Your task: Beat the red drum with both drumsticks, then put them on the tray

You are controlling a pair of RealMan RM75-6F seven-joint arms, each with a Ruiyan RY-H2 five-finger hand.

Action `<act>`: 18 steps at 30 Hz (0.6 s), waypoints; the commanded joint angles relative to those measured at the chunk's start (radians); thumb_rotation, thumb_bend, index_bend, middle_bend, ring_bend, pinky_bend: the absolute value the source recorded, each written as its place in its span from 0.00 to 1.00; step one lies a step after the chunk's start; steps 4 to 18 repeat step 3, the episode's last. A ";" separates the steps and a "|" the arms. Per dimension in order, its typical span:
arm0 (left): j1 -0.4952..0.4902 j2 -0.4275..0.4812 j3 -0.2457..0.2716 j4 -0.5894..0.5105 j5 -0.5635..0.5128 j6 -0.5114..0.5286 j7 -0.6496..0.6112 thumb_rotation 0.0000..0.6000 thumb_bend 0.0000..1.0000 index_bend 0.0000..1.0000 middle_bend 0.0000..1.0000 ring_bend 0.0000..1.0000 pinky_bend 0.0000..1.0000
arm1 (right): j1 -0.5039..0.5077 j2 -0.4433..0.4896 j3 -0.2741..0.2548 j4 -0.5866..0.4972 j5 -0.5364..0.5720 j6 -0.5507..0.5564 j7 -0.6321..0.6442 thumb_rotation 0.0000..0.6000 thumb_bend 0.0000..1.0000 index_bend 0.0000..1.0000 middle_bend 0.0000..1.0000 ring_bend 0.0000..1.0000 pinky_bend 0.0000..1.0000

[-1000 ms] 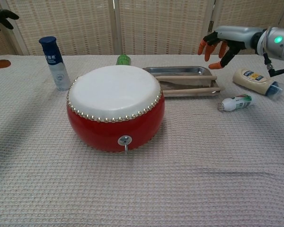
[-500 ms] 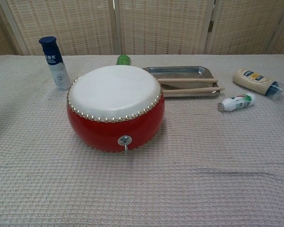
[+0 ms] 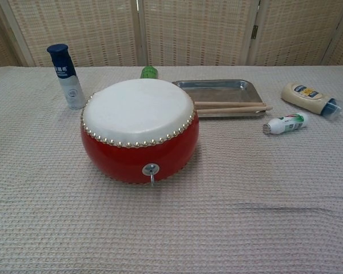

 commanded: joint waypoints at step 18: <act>0.029 -0.016 0.011 -0.010 0.034 0.026 0.010 1.00 0.33 0.07 0.17 0.18 0.27 | -0.047 -0.007 0.005 -0.028 0.014 0.022 -0.022 1.00 0.25 0.00 0.12 0.00 0.13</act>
